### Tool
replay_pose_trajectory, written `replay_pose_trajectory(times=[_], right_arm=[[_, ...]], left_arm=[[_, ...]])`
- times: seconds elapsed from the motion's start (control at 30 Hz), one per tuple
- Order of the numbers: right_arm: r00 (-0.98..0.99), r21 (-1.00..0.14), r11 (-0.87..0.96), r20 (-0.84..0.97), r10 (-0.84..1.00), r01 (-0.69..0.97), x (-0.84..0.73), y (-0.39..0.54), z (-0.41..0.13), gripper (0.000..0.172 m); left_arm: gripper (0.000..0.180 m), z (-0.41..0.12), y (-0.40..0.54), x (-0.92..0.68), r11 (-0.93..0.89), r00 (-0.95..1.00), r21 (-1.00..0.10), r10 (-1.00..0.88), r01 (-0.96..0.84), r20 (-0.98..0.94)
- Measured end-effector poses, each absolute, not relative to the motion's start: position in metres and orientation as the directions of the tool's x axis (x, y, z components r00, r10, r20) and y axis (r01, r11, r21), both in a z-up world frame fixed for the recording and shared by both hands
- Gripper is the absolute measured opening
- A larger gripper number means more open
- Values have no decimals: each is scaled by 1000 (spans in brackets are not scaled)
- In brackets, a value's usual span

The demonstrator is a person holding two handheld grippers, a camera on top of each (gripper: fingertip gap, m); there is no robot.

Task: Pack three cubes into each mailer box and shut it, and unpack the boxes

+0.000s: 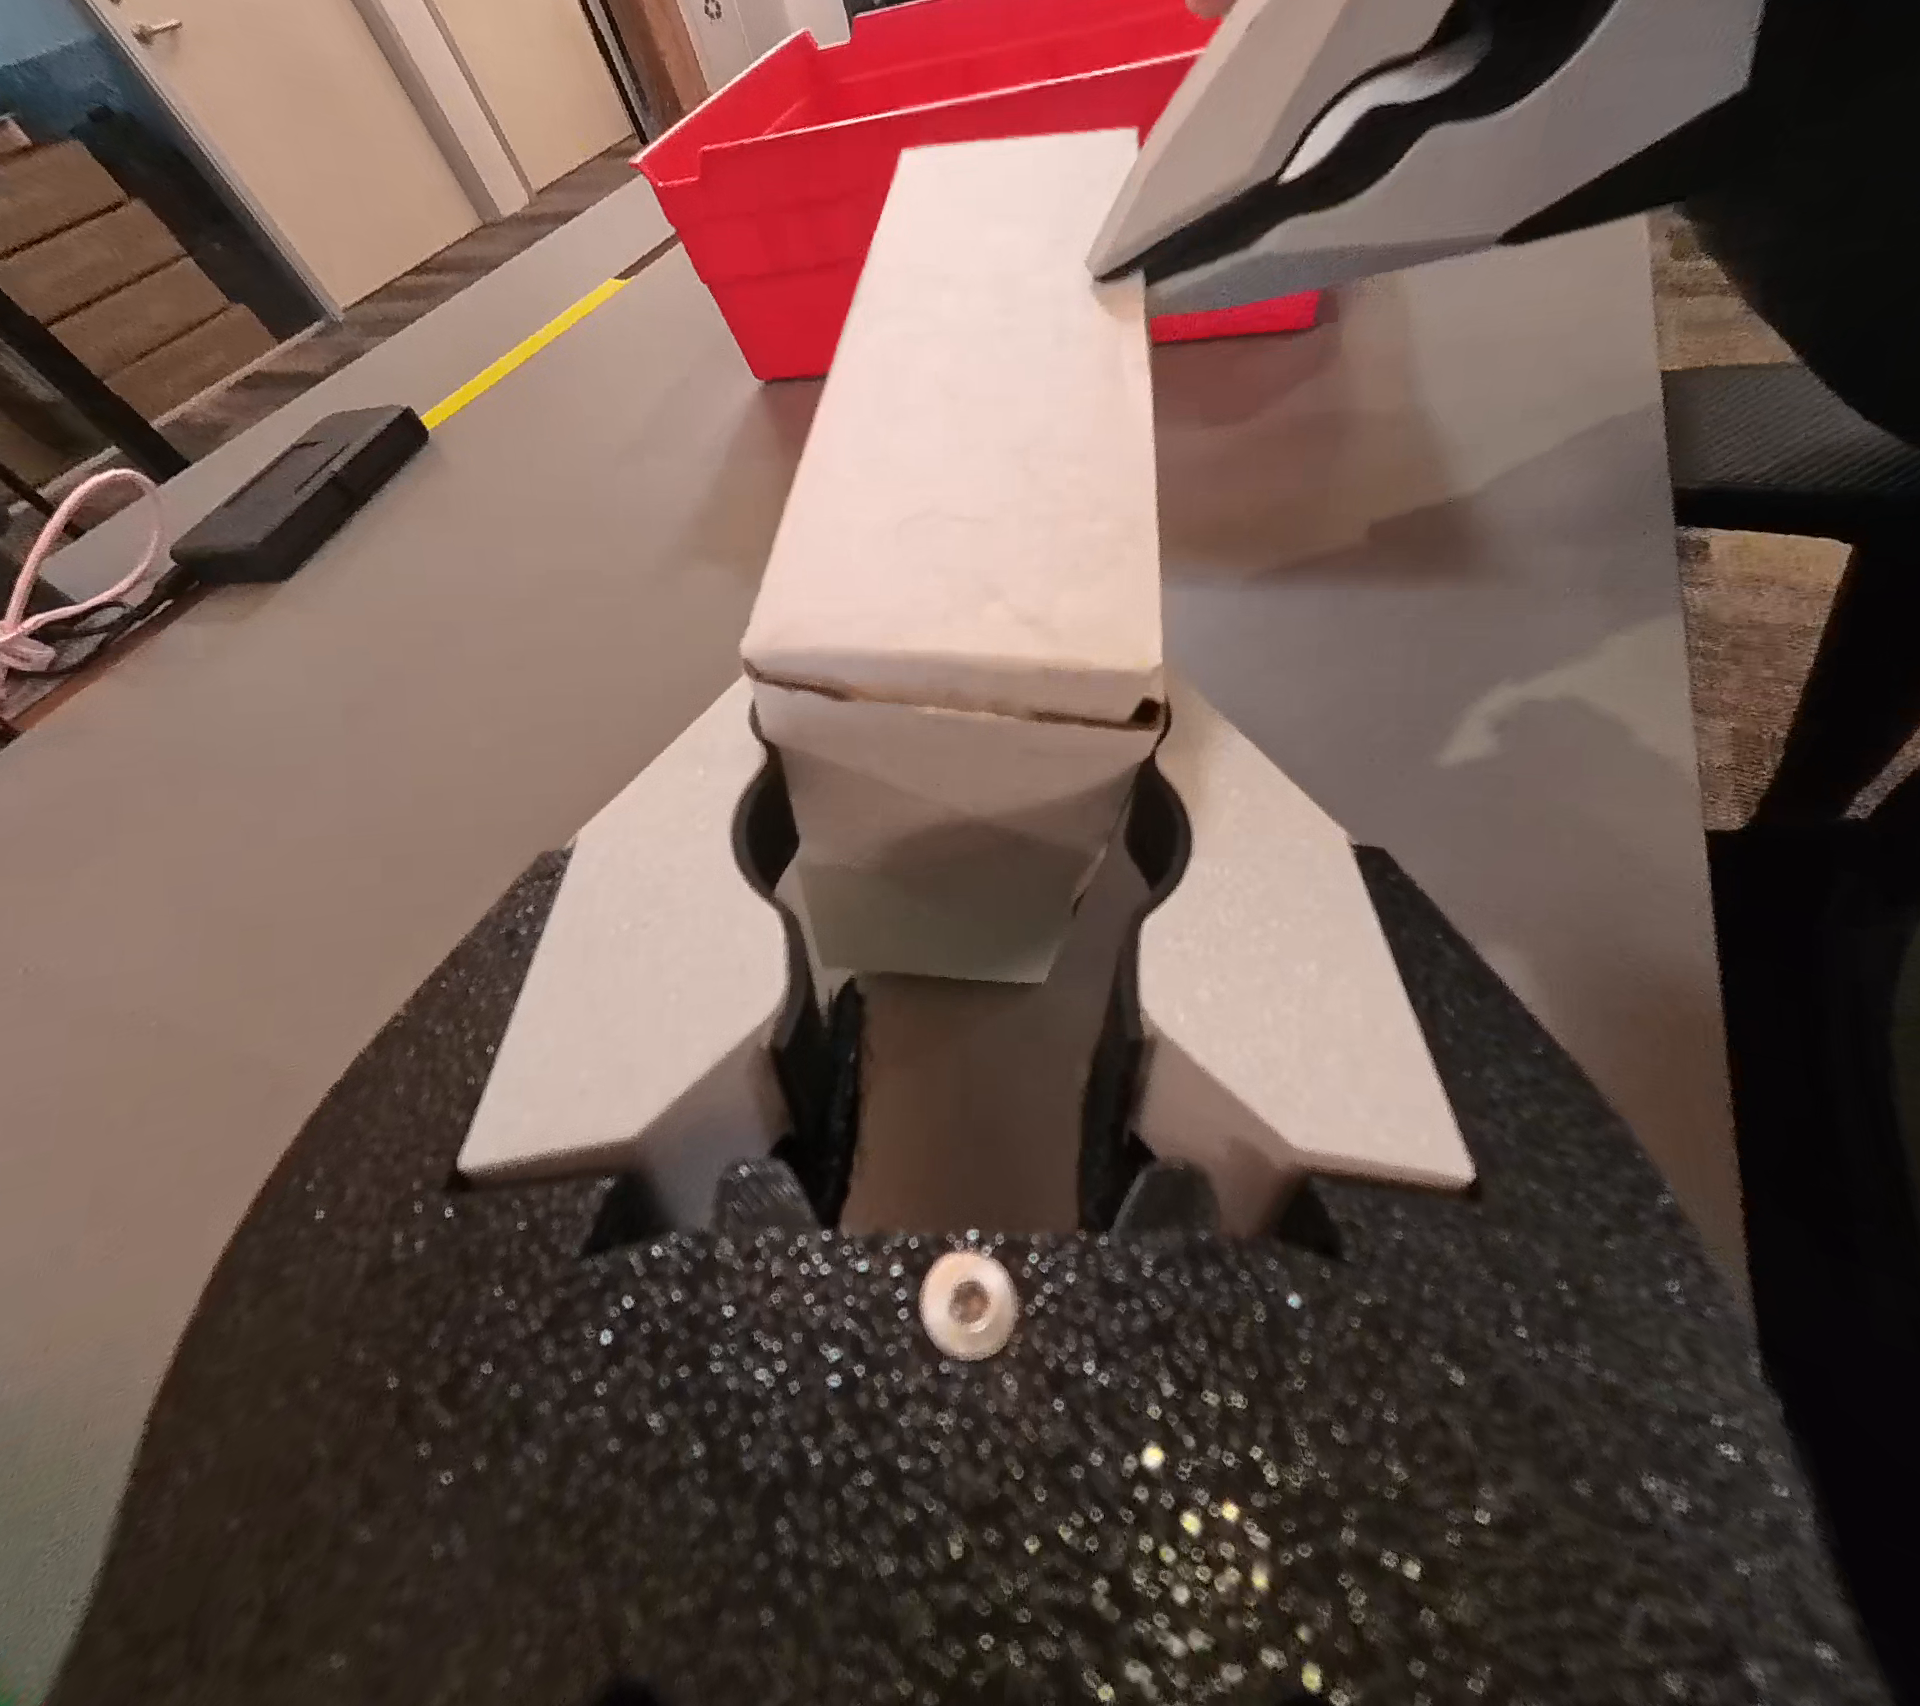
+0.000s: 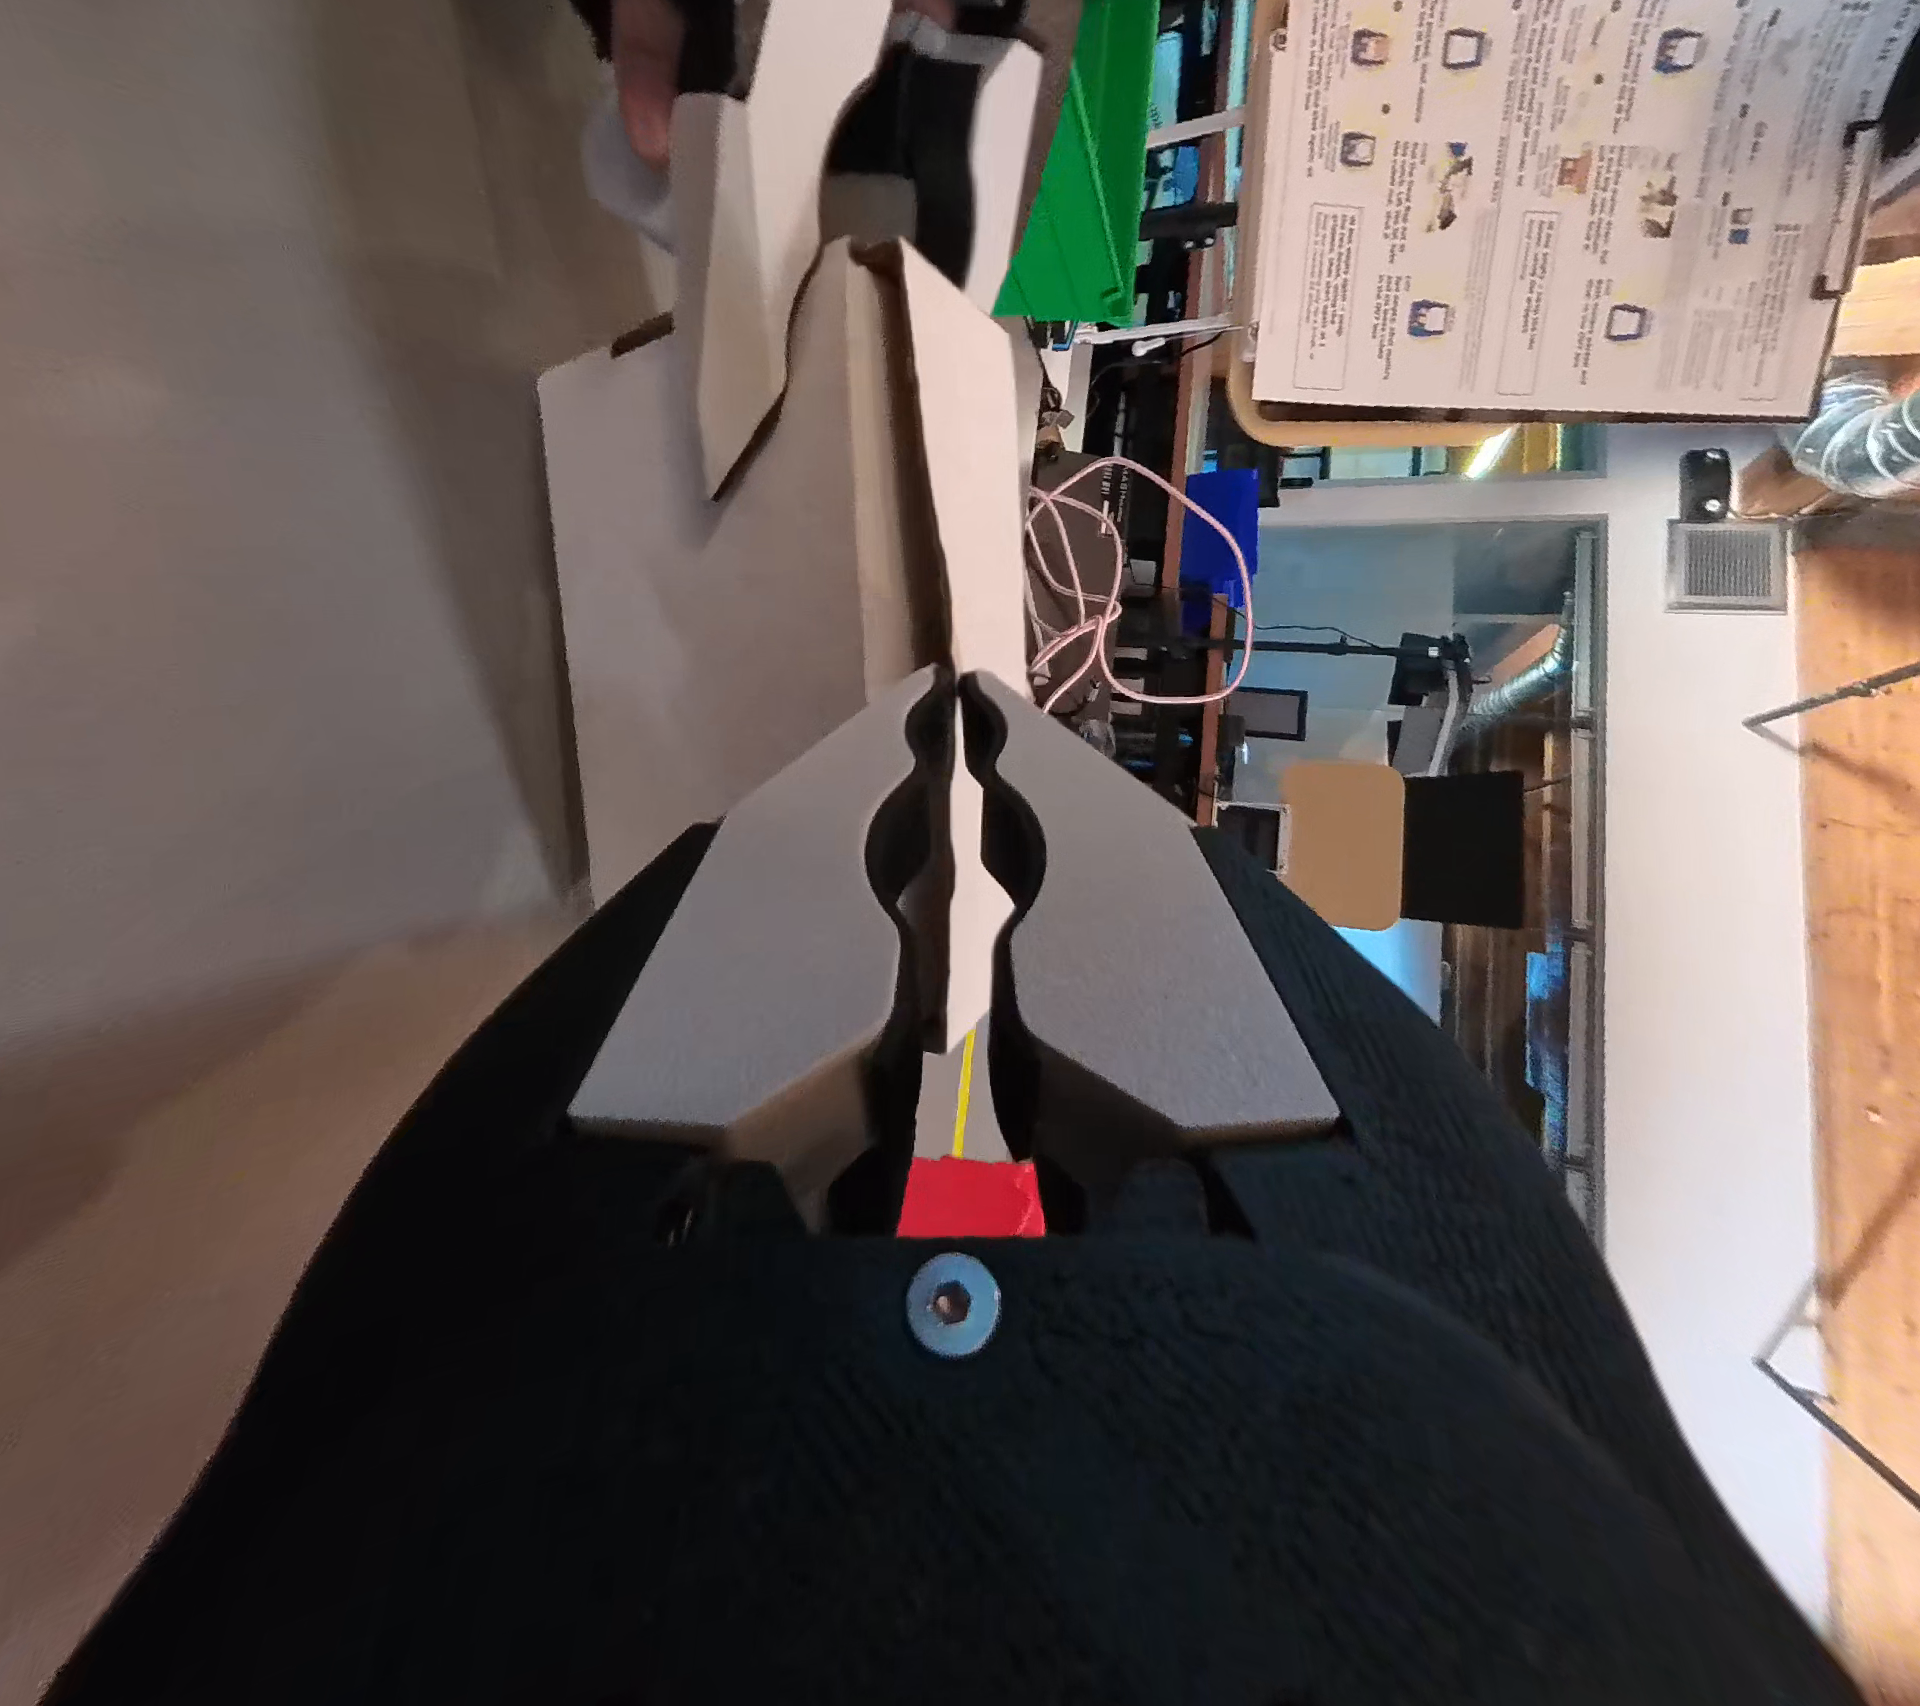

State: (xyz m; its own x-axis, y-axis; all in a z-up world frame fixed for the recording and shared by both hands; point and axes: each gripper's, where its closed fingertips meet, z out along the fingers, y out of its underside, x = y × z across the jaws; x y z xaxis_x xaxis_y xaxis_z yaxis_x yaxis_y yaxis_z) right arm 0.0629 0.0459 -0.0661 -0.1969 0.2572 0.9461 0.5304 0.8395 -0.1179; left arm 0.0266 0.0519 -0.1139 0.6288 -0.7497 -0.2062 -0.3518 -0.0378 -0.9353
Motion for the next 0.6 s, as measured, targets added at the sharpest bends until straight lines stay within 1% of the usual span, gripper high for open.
replay_pose_trajectory(times=[0.1, 0.2, 0.23, 0.27, 0.33, 0.37, 0.43, 0.47, 0.53, 0.6], right_arm=[[-166, -157, 838, 945, 281, 523, 63, 47, -63, 0], [-150, -163, 835, 948, 280, 525, 61, 49, -63, 0], [-154, -137, 836, 955, 254, 531, 60, 51, -65, 6], [-161, -106, 843, 962, 222, 528, 58, 51, -66, 15], [-160, -58, 849, 973, 165, 526, 55, 53, -67, 20], [-163, -48, 849, 974, 156, 526, 56, 53, -67, 19], [-175, -62, 848, 968, 179, 526, 56, 52, -71, 5], [-176, -65, 844, 967, 185, 533, 56, 53, -71, 4], [-182, -117, 832, 951, 251, 542, 58, 51, -70, 4], [-169, -153, 838, 946, 278, 523, 64, 46, -63, 0]], left_arm=[[63, -114, 53, 26, -19, 632, -925, -736, -380, -245], [62, -114, 56, 23, 5, 648, -916, -705, -400, -287], [62, -114, 57, 23, 12, 655, -915, -695, -403, -298], [62, -113, 56, 27, 29, 640, -912, -703, -409, -310], [62, -113, 57, 30, 39, 647, -902, -684, -431, -338], [62, -113, 57, 30, 38, 646, -904, -687, -426, -333], [62, -113, 56, 31, 39, 644, -915, -698, -401, -312], [62, -113, 56, 31, 47, 646, -912, -691, -407, -324], [62, -113, 56, 31, 87, 629, -885, -672, -457, -391], [62, -115, 55, 33, 155, 584, -829, -641, -537, -498]])
